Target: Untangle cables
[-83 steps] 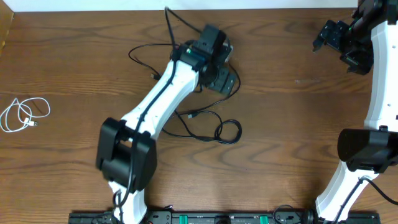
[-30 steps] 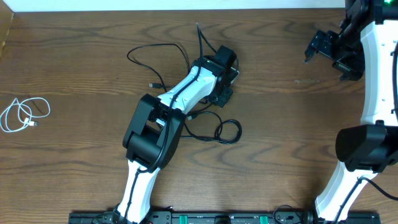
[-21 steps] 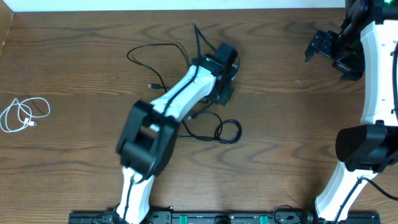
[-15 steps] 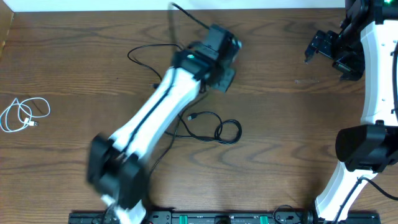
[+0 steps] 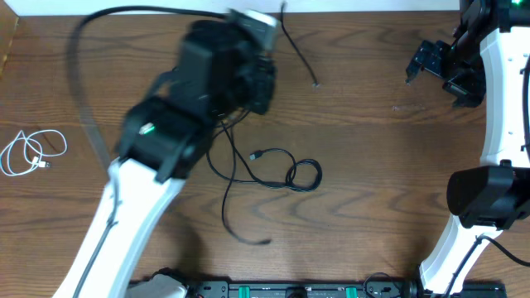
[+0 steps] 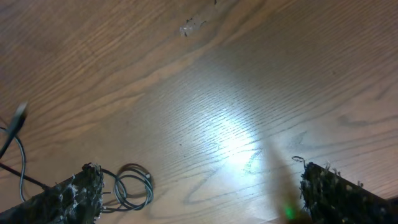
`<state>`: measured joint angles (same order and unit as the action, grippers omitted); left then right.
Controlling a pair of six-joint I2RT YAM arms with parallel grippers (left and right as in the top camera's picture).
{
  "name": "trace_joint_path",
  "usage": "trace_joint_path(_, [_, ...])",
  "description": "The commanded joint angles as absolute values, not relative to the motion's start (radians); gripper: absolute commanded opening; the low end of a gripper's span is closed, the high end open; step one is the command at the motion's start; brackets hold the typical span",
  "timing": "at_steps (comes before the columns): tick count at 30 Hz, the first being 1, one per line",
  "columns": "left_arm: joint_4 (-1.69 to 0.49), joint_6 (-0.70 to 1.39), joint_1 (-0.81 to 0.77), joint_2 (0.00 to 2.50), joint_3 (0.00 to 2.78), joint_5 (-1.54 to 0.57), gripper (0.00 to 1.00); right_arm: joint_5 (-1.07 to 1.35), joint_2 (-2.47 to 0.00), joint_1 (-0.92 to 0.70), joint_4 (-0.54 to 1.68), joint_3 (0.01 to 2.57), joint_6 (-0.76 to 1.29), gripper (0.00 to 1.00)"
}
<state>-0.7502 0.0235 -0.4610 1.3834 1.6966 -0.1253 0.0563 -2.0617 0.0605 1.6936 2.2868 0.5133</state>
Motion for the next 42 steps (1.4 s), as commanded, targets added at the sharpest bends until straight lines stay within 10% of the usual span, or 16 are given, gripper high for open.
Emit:
trace_joint_path(1, [-0.732,0.047,-0.400,1.299,1.707,-0.123,0.07,0.052,-2.053,0.058,1.695,2.283,0.500,0.99])
trace_joint_path(42, [-0.755,0.646,0.681,1.454,1.706,-0.118,0.08,0.051,-2.053,0.058,1.695,2.283,0.500,0.99])
